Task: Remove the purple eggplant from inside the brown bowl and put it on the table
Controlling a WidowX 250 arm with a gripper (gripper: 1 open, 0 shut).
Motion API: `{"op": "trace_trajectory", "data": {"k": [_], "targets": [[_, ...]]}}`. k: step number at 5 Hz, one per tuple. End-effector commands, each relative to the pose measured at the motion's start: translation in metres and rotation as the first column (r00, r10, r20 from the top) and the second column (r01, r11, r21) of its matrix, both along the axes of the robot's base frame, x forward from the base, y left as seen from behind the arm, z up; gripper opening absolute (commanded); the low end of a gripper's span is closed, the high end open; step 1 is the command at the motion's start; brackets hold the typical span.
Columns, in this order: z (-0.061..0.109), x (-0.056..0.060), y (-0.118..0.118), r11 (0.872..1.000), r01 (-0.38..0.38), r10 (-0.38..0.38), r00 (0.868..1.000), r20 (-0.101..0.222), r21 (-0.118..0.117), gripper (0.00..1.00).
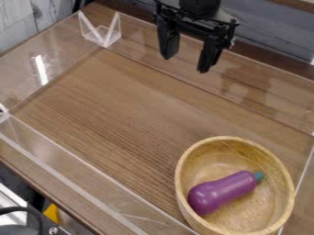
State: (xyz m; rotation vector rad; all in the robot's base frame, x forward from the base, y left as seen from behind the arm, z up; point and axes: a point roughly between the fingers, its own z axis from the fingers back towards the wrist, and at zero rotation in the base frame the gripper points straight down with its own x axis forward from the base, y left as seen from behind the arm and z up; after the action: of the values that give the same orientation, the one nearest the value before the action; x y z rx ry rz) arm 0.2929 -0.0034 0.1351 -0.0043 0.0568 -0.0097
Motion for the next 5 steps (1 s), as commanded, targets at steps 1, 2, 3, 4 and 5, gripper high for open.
{"op": "trace_trajectory", "data": {"k": [1, 2, 3, 4, 5], "targets": [[-0.005, -0.003, -0.003, 1.000, 0.011, -0.011, 1.000, -0.017, -0.001, 1.00], [-0.010, -0.016, -0.024, 0.994, 0.107, -0.107, 0.993, -0.041, -0.012, 1.00], [-0.010, -0.026, -0.045, 0.978, 0.208, -0.209, 0.977, -0.053, -0.023, 1.00], [-0.013, -0.036, -0.073, 0.946, 0.321, -0.323, 0.945, -0.051, -0.030, 1.00], [-0.016, -0.048, -0.094, 0.908, 0.419, -0.420, 0.907, -0.043, -0.034, 1.00]]}}
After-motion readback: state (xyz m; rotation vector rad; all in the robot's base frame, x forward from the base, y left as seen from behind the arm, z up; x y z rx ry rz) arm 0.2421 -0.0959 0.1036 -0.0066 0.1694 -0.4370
